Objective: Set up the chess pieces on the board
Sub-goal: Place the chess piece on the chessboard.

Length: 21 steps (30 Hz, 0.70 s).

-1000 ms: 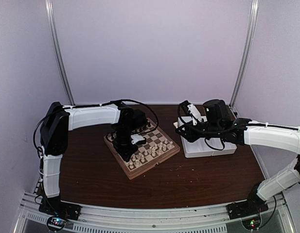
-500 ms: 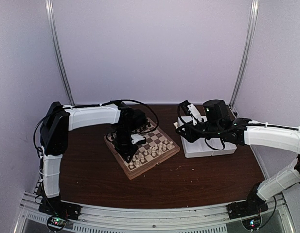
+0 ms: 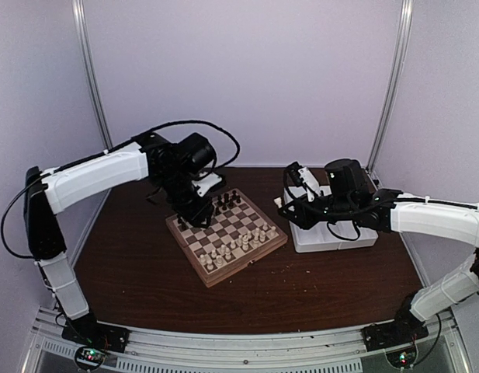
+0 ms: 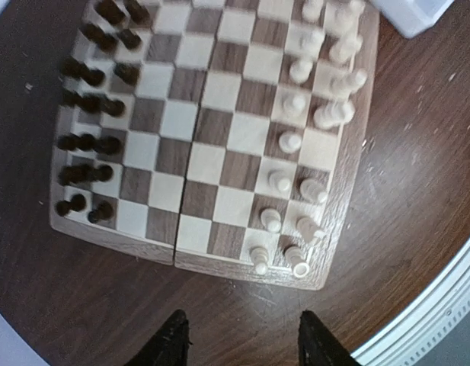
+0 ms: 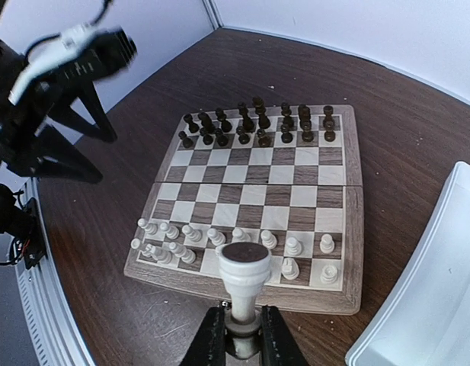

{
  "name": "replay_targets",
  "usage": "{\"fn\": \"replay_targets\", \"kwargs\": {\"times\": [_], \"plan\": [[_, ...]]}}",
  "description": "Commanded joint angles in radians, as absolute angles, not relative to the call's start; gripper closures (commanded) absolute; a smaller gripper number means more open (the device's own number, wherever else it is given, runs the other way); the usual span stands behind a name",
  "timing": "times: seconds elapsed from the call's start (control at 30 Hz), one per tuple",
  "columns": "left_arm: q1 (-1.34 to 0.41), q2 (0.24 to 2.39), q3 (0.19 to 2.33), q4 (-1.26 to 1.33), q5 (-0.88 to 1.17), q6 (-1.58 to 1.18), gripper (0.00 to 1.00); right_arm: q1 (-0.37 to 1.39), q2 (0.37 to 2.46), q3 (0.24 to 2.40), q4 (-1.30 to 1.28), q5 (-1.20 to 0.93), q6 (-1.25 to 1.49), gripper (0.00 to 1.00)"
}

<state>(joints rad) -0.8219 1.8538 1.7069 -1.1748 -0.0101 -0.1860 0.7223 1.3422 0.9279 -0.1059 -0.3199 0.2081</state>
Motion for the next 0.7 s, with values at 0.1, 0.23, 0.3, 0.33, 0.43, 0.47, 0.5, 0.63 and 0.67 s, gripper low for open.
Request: {"fn": "replay_targets", "kwargs": {"times": [0.1, 0.23, 0.3, 0.33, 0.43, 0.47, 0.5, 0.63, 0.67], "plan": [[-0.828, 1.599, 1.506, -0.702, 0.192, -0.377, 0.2, 0.745, 1.315, 0.93, -0.012, -0.455, 0.189, 0.91], [-0.828, 1.579, 1.431, -0.437, 0.34, -0.523, 0.06, 0.771, 1.329, 0.943, -0.003, -0.481, 0.187, 0.91], [-0.827, 1.595, 1.429, -0.357, 0.4, -0.573, 0.07, 0.782, 1.338, 0.952, 0.021, -0.483, 0.191, 0.91], [-0.827, 1.603, 1.426, -0.316, 0.432, -0.596, 0.09, 0.787, 1.341, 0.956, 0.03, -0.485, 0.2, 0.91], [-0.827, 1.616, 1.408, -0.214, 0.495, -0.62, 0.13, 0.79, 1.354, 0.965, 0.07, -0.473, 0.269, 0.91], [-0.828, 1.612, 1.397, -0.186, 0.496, -0.613, 0.13, 0.79, 1.36, 0.974, 0.075, -0.461, 0.298, 0.91], [-0.828, 1.603, 1.378, -0.158, 0.492, -0.597, 0.14, 0.79, 1.363, 0.98, 0.086, -0.464, 0.324, 0.91], [-0.827, 1.542, 1.307, -0.067, 0.439, -0.541, 0.13, 0.79, 1.363, 0.979, 0.162, -0.524, 0.398, 0.91], [-0.828, 1.532, 1.3, -0.06, 0.425, -0.536, 0.12, 0.792, 1.363, 0.981, 0.168, -0.535, 0.401, 0.91]]}}
